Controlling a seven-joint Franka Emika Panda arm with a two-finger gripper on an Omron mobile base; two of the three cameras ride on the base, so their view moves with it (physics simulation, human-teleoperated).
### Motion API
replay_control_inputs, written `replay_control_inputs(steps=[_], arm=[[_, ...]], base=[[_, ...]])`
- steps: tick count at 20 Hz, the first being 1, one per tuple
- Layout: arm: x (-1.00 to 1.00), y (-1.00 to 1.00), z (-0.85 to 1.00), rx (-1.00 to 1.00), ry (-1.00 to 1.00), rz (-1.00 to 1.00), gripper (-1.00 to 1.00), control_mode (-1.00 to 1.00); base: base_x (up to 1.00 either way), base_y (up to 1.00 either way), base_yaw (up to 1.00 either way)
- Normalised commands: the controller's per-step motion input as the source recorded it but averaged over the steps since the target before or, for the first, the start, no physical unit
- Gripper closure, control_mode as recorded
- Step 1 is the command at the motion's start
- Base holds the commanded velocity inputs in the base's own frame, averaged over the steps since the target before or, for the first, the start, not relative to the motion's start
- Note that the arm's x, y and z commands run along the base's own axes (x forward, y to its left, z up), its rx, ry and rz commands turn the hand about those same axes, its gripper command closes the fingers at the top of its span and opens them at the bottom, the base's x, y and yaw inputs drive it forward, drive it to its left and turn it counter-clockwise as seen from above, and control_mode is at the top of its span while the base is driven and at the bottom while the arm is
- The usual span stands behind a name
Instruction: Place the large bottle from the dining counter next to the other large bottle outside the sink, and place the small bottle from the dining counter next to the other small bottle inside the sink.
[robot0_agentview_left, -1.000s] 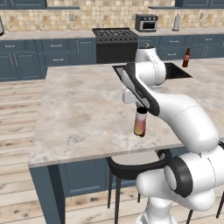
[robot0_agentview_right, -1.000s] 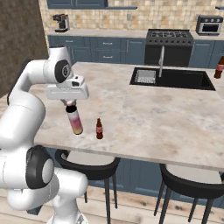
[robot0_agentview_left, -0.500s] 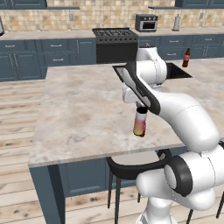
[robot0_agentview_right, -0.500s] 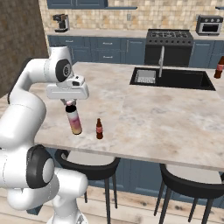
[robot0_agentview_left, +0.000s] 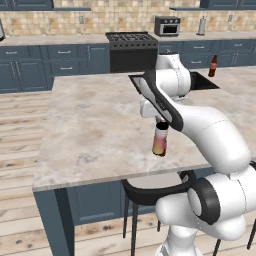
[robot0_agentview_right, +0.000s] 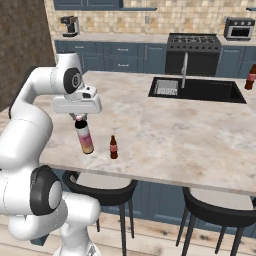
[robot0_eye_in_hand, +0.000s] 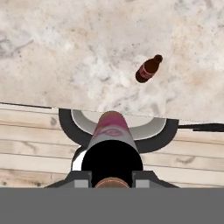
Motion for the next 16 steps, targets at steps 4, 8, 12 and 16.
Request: replay_control_inputs(steps=[4, 8, 12, 16], arm=[[0.0, 0.0, 0.0, 0.0, 0.0, 0.0, 1.0, 1.0], [0.0, 0.0, 0.0, 0.0, 0.0, 0.0, 1.0, 1.0], [0.0, 0.0, 0.0, 0.0, 0.0, 0.0, 1.0, 1.0], [0.0, 0.0, 0.0, 0.0, 0.0, 0.0, 1.0, 1.0]], base=[[-0.63, 0.41, 0.0], [-0.69, 0.84, -0.01], [-0.36, 1.0, -0.09], [-0.02, 1.0, -0.23]])
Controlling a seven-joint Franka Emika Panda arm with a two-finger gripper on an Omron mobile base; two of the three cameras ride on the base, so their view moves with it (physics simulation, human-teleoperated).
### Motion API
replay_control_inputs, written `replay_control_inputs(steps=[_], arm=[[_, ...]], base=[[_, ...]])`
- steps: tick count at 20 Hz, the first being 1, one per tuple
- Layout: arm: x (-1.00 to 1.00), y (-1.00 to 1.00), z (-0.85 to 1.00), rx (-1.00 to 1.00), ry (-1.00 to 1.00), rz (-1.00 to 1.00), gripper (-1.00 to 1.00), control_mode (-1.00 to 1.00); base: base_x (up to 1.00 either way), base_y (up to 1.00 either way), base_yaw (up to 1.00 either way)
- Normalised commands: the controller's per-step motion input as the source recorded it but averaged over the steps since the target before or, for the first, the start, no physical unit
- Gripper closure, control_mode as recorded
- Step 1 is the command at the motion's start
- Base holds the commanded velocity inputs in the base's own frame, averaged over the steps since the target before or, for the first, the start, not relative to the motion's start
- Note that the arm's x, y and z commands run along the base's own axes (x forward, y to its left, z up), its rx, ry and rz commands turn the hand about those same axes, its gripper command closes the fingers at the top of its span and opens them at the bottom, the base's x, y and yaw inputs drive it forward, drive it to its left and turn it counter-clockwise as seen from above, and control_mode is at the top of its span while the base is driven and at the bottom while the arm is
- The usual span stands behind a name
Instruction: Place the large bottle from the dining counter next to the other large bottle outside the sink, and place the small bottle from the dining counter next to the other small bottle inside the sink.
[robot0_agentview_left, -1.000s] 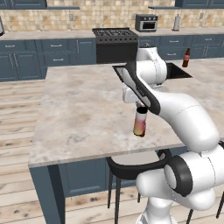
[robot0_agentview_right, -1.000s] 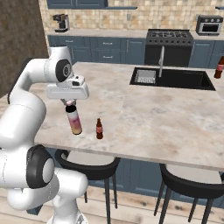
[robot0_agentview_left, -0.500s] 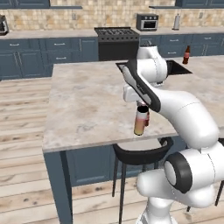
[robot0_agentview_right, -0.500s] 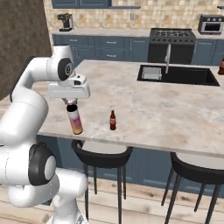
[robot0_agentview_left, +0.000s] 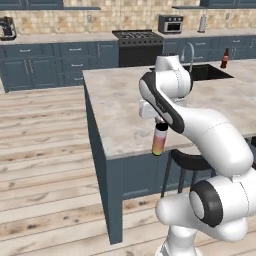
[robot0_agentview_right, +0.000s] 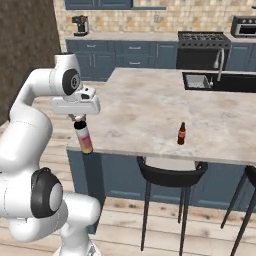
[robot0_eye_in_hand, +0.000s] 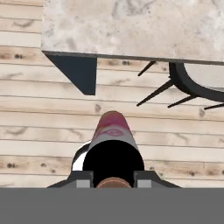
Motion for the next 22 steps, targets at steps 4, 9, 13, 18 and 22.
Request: replay_control_inputs(steps=[4, 9, 13, 18, 22], arm=[[0.0, 0.0, 0.0, 0.0, 0.0, 0.0, 1.0, 1.0], [0.0, 0.0, 0.0, 0.0, 0.0, 0.0, 1.0, 1.0], [0.0, 0.0, 0.0, 0.0, 0.0, 0.0, 1.0, 1.0], [0.0, 0.0, 0.0, 0.0, 0.0, 0.0, 1.0, 1.0], [0.0, 0.0, 0.0, 0.0, 0.0, 0.0, 1.0, 1.0]], base=[[0.0, 1.0, -0.33], [0.12, 1.0, -0.38], [0.34, 1.0, -0.44], [0.43, 1.0, -0.48], [0.59, 1.0, -0.49]])
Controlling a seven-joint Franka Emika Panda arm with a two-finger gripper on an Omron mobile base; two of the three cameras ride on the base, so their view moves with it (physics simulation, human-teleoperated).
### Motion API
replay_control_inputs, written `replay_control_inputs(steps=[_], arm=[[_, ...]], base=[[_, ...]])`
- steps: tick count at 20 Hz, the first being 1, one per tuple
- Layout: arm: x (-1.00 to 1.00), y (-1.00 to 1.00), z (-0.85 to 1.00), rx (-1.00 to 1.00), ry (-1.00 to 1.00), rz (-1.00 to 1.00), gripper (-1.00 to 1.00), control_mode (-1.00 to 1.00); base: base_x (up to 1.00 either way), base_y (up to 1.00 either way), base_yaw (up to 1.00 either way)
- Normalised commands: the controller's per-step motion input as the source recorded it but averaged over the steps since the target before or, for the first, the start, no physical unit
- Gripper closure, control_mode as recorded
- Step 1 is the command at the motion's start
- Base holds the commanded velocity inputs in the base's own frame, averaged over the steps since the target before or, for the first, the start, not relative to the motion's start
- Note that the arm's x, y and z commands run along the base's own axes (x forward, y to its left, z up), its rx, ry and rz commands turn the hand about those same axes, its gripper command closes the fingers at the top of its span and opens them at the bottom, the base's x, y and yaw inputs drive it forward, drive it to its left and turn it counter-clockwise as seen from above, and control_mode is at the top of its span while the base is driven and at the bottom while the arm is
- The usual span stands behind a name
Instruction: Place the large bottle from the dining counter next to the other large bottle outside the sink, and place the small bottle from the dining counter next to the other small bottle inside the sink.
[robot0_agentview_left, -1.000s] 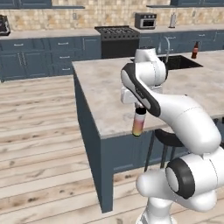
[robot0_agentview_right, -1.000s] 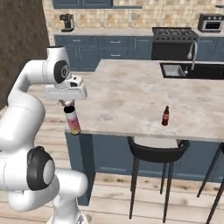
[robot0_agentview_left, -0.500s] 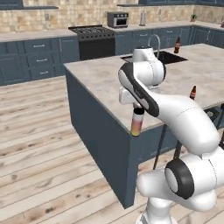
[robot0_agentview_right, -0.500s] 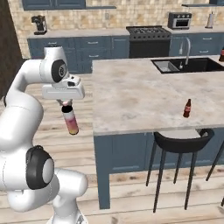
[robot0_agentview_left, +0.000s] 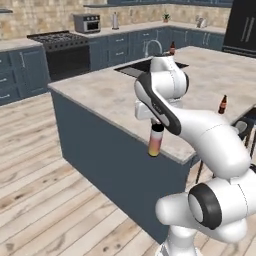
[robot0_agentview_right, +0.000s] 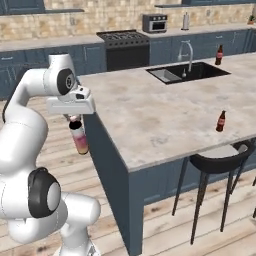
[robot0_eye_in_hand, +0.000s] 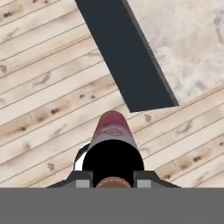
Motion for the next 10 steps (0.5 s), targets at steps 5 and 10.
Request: replay_control_inputs(steps=[5, 10], arm=[[0.0, 0.0, 0.0, 0.0, 0.0, 0.0, 1.0, 1.0], [0.0, 0.0, 0.0, 0.0, 0.0, 0.0, 1.0, 1.0]], base=[[0.72, 1.0, -0.49], [0.53, 1.0, -0.46]])
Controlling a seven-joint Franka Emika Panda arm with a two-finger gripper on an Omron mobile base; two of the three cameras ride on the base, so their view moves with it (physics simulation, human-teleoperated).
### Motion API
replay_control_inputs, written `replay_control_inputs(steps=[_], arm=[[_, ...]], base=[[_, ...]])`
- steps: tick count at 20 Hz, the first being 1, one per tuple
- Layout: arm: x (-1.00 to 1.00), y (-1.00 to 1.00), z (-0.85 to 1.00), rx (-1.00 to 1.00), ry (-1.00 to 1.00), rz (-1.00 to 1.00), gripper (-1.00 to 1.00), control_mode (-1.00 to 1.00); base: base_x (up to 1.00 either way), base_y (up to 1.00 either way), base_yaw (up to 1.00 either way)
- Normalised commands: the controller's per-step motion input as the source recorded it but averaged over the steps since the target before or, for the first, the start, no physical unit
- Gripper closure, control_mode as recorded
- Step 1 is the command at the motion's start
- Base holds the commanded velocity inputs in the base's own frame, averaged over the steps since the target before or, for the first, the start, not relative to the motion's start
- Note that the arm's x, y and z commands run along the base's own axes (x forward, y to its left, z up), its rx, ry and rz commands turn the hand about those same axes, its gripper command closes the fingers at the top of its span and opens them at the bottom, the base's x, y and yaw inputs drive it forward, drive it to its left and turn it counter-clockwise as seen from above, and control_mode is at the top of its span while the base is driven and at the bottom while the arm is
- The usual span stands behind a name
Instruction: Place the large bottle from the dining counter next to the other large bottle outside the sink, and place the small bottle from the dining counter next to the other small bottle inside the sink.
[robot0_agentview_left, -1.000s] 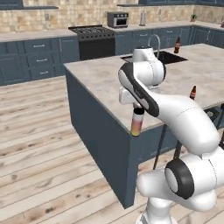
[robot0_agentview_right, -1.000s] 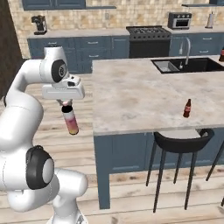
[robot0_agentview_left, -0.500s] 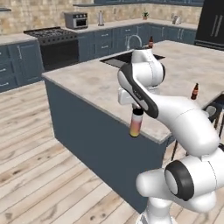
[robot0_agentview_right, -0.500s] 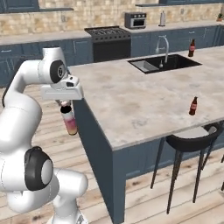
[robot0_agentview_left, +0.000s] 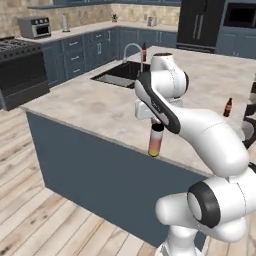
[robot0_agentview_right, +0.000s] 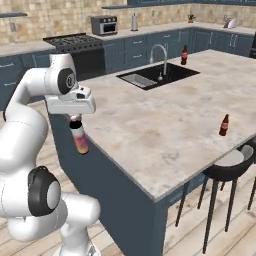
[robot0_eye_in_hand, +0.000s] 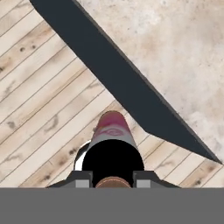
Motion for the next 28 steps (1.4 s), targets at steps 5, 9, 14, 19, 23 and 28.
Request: replay_control_inputs(steps=[5, 9, 14, 19, 23, 28], arm=[[0.0, 0.0, 0.0, 0.0, 0.0, 0.0, 1.0, 1.0], [0.0, 0.0, 0.0, 0.0, 0.0, 0.0, 1.0, 1.0], [0.0, 0.0, 0.0, 0.0, 0.0, 0.0, 1.0, 1.0], [0.0, 0.0, 0.0, 0.0, 0.0, 0.0, 1.0, 1.0], [0.0, 0.0, 0.0, 0.0, 0.0, 0.0, 1.0, 1.0], [0.0, 0.0, 0.0, 0.0, 0.0, 0.0, 1.0, 1.0]], base=[[0.46, 1.0, -0.46], [0.34, 1.0, -0.39], [0.19, 1.0, -0.37], [0.0, 1.0, -0.31], [0.08, 1.0, -0.32], [0.19, 1.0, -0.32]])
